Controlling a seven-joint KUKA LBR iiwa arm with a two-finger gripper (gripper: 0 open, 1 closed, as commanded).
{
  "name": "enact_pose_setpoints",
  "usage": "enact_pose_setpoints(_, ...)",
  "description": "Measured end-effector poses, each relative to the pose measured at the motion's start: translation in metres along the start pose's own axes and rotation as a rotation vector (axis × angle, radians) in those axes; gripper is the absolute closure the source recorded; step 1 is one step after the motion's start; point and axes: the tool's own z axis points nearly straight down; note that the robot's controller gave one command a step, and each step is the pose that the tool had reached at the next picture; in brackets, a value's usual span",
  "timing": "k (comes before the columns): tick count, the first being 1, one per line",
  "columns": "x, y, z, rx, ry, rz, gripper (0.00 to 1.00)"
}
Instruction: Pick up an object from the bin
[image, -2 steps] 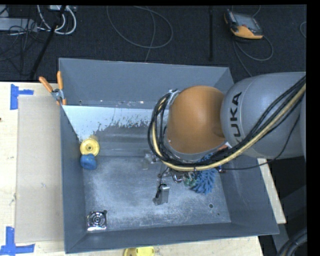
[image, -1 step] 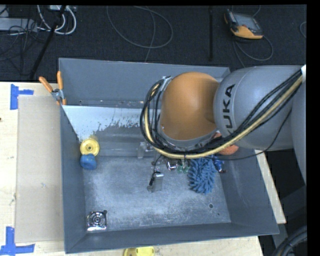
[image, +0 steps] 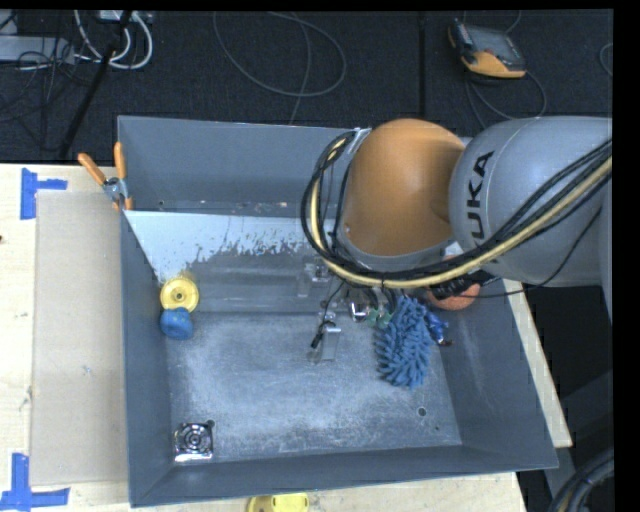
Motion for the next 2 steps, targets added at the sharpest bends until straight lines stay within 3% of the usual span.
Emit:
enact_pose_setpoints(1,-0.023,0.005,-0.013,0.004,-0.002,-0.140,0.00)
enact_pose_setpoints(2,-0.021,0.049,-0.007,0.001,-0.002,-0.040,0.00)
